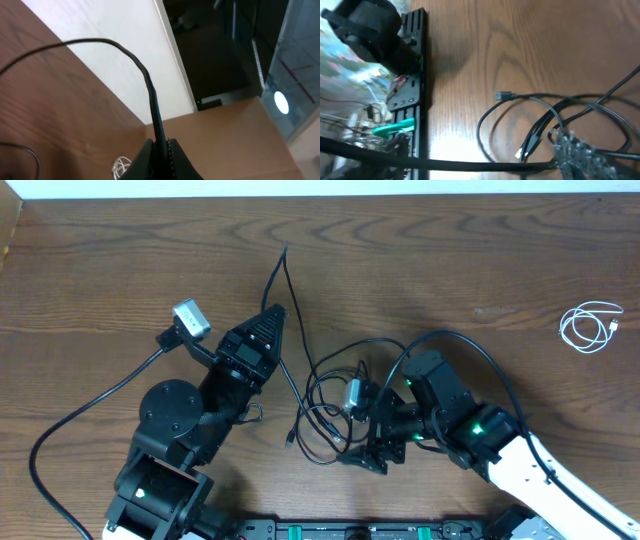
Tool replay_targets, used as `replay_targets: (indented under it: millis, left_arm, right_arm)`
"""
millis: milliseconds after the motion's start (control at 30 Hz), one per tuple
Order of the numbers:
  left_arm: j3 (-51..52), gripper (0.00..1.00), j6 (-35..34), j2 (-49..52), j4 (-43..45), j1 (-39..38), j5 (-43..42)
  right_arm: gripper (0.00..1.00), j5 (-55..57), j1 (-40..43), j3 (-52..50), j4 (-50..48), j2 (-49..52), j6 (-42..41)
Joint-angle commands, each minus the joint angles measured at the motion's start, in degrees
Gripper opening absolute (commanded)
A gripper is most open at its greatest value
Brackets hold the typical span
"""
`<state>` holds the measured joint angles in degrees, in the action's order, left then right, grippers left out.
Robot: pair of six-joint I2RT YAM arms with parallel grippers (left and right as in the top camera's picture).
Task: Untangle cables
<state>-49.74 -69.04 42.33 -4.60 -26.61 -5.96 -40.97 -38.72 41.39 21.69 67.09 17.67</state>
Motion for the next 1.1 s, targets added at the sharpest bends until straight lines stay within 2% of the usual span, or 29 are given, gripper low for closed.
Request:
replay_targets:
  millis: [0,167,233,333,367,400,533,667,833,1033,1067]
  left_arm:
    - [-0.79,0.08,-1.81,-0.11,1.05,0.31,-2.47]
    - [-0.79,0.08,-1.81,-0.15,1.07,0.31,-2.64]
    - [-0.79,0.08,-1.81,-0.15,1.01,0.31,-2.82]
    - [-0.79,0.08,-1.77,-0.15,1.01,0.31,-3.74]
    - [-0.79,0.08,-1.75,-0.15,0.98,0.31,-3.96]
    - [-0.79,0.08,-1.73,-0.13,0.74,0.31,-3.96]
    - [-0.79,0.08,0.81,-0.13,-1.99,0.31,-3.96]
    - [-0.79,0.08,5.33,-0.11,-8.39,0.31,-3.93]
    - [-0.79,0.08,10.34,-0.11,-17.09,0.31,-3.93]
    - [-0.79,0.08,9.6,-0.11,-20.0,0.31,-3.91]
    - [-0.79,0.08,8.52,-0.11,-19.69,0.31,-3.91]
  right_arm:
    - [0.83,4.72,-1.36,-0.26,0.15,-0.31,0.35]
    - [0.75,7.96,-2.54,-0.37,0.22,0.5,-0.33]
    - [0.64,8.61,-2.64,-0.37,-0.09,1.33,-0.33]
    - [0.34,9.81,-2.62,-0.37,-0.79,2.73,-0.44]
    - [0.15,10.03,-2.62,-0.37,-1.31,3.17,-0.87]
    - [0.03,10.58,-2.62,-0.37,-2.21,3.52,-2.29]
    - [0.01,13.99,-2.47,-0.28,-6.71,3.45,-10.58]
    - [0.01,16.94,-1.84,0.46,-9.6,1.16,-17.0]
    - [0.01,20.41,-0.13,2.34,-9.51,-6.47,-20.28]
    - [0.01,20.92,0.59,2.54,-6.05,-16.37,-19.74]
    - [0.08,20.92,0.59,2.54,-4.44,-17.2,-18.78]
